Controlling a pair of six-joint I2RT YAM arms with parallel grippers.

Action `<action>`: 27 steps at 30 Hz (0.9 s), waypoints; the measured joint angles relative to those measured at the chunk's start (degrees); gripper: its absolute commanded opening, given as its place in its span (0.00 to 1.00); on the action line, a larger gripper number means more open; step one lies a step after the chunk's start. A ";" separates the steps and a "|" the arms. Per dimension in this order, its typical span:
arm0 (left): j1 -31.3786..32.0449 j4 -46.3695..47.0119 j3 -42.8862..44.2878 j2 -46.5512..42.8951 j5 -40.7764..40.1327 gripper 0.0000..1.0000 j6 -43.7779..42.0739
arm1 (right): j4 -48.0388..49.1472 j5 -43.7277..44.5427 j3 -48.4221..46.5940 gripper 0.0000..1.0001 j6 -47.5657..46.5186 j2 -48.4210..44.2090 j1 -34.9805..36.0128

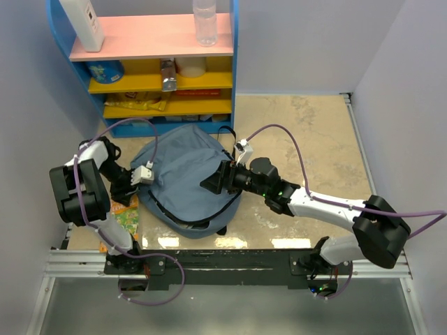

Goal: Pack the student bag
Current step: Pick up the book from the center of the board.

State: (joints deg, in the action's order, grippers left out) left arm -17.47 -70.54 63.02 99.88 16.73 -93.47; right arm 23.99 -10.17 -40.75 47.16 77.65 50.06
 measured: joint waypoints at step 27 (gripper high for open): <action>1.44 3.67 -3.61 -6.40 -2.60 0.00 -2.14 | 0.26 -0.07 0.90 0.86 0.85 0.00 0.00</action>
State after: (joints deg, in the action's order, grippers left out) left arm -16.03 -66.87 59.42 93.47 14.13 -95.61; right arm 24.25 -10.24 -39.86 48.01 77.65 50.06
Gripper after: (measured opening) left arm 0.121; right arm 0.861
